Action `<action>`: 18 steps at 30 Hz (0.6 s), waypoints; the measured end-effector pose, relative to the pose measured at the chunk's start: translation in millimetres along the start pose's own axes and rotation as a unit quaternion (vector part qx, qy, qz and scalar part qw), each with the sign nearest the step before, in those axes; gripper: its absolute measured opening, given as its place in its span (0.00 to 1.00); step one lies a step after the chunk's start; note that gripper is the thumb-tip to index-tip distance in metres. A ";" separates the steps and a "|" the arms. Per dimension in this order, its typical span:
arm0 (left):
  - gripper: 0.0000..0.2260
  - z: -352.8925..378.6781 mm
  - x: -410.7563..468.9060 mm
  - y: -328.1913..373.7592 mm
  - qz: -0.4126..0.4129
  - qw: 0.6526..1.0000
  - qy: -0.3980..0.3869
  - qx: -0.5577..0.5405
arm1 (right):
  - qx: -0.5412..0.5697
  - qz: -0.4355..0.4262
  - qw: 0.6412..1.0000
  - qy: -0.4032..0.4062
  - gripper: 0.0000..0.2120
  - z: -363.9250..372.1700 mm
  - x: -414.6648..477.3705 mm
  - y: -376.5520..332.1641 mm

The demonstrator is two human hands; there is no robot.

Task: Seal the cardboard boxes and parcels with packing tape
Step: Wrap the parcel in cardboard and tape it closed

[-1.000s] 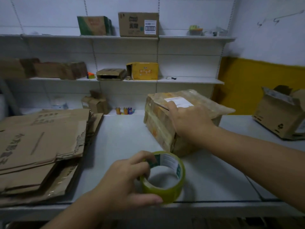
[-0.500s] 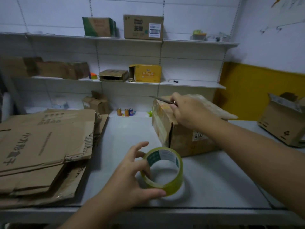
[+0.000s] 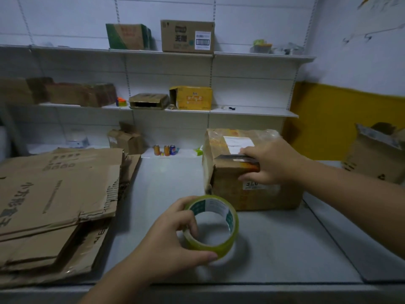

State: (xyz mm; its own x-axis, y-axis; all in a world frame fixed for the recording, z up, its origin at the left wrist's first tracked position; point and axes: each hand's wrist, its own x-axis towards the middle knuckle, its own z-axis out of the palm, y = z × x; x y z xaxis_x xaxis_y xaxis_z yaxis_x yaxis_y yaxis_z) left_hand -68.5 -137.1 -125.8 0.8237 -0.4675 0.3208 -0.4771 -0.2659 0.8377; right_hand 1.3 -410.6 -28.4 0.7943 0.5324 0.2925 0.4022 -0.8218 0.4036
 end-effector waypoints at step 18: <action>0.52 -2.5 -8.1 -11.7 -0.099 0.995 -0.011 -0.007 | 0.219 0.075 0.969 0.083 0.06 -23.8 -28.3 -45.7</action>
State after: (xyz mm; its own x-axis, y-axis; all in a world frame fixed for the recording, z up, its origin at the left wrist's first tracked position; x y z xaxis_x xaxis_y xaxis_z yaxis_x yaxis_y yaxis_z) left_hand -68.8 -128.1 -137.1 0.8945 -0.4249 0.1389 -0.3012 -0.3432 0.8897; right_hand -50.4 -383.2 -34.5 0.7893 0.3966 0.4688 0.4723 -0.8800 -0.0509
